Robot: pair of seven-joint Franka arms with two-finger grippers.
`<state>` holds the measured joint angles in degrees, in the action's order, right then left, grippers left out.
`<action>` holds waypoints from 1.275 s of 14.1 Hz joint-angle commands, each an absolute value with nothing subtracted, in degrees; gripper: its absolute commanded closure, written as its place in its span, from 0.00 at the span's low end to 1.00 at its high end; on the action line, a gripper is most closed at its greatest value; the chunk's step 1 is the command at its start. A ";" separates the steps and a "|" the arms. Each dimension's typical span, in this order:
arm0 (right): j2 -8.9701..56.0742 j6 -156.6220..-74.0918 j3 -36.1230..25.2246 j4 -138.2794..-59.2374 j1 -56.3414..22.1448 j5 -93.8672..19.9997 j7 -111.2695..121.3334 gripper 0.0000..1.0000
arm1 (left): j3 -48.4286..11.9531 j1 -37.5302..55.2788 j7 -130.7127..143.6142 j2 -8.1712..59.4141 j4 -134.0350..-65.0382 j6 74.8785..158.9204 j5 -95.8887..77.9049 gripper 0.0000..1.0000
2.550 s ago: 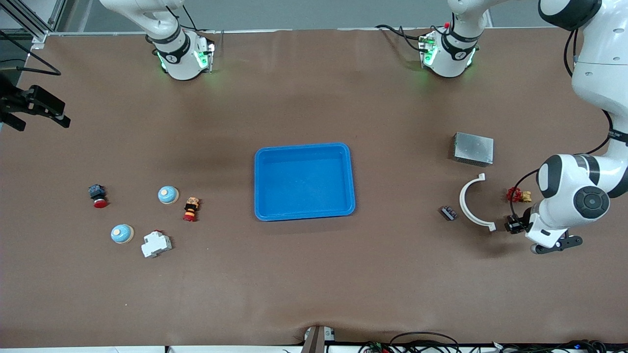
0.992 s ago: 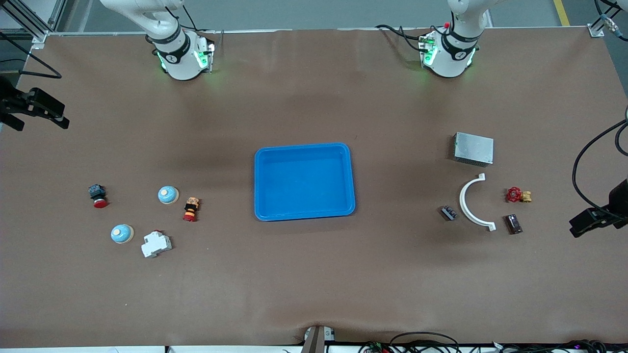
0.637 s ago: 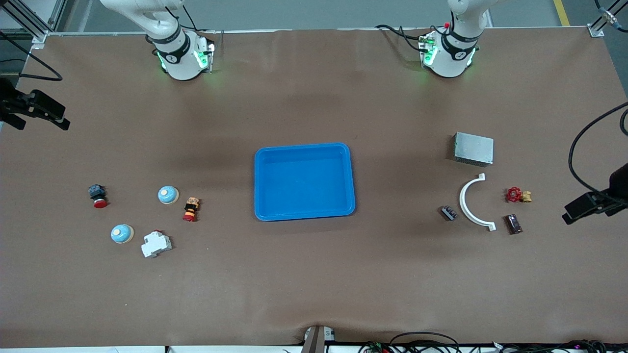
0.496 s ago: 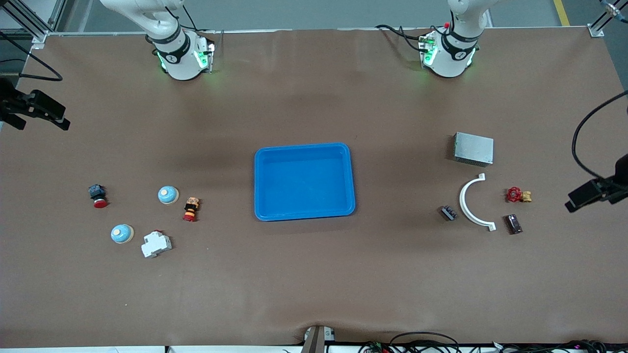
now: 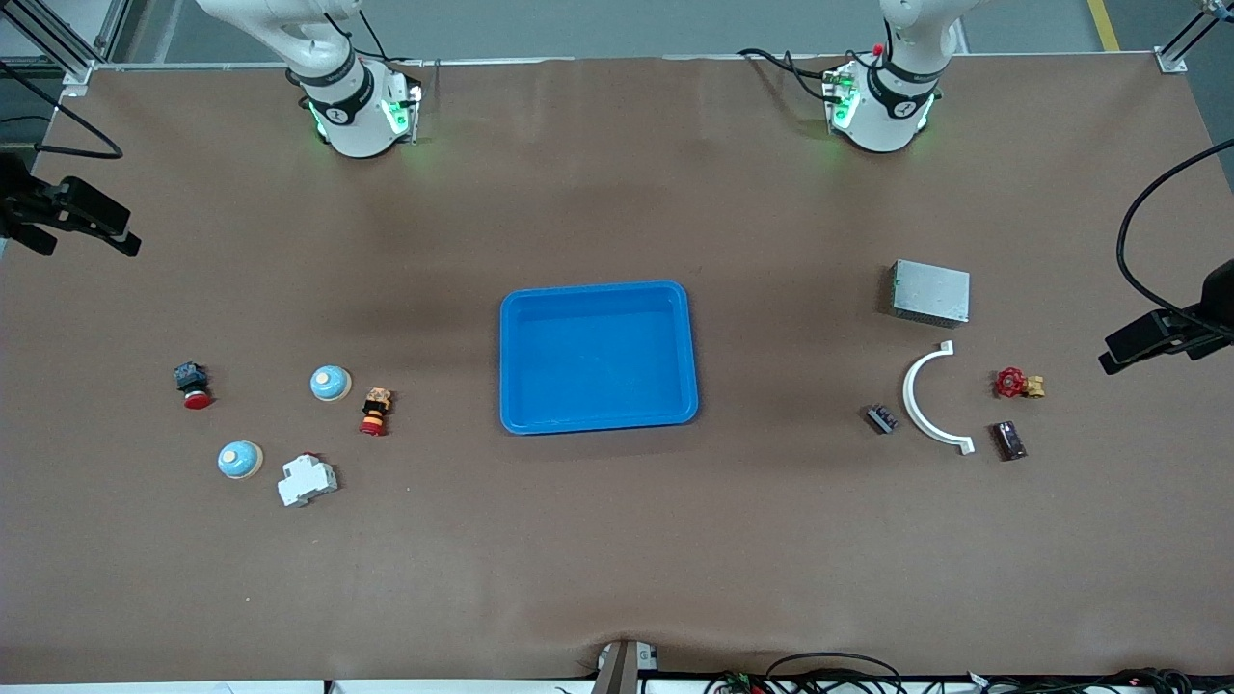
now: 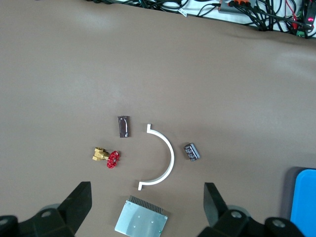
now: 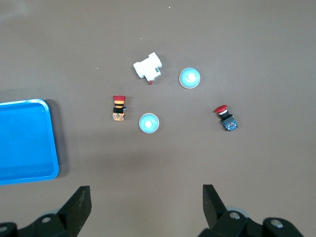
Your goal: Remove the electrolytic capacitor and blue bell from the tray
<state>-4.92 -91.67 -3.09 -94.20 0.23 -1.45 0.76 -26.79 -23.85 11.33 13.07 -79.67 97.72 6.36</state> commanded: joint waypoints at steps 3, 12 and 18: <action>-5.98 -91.58 -2.46 -95.18 1.41 -1.58 1.05 0.00 | -30.05 -24.35 11.16 7.91 -80.51 92.55 5.10 0.00; -5.98 -91.58 -2.29 -95.27 1.41 -0.70 0.97 0.00 | -11.27 -6.18 10.64 -5.45 -92.46 88.61 1.85 0.00; -5.98 -91.58 -2.37 -95.27 1.41 -0.70 0.97 0.00 | -5.89 -1.14 10.55 -7.03 -89.92 82.88 2.37 0.00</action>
<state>-4.92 -91.56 -3.11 -94.31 0.30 -1.05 0.79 -6.59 -1.76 11.35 -5.92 -90.52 84.03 2.89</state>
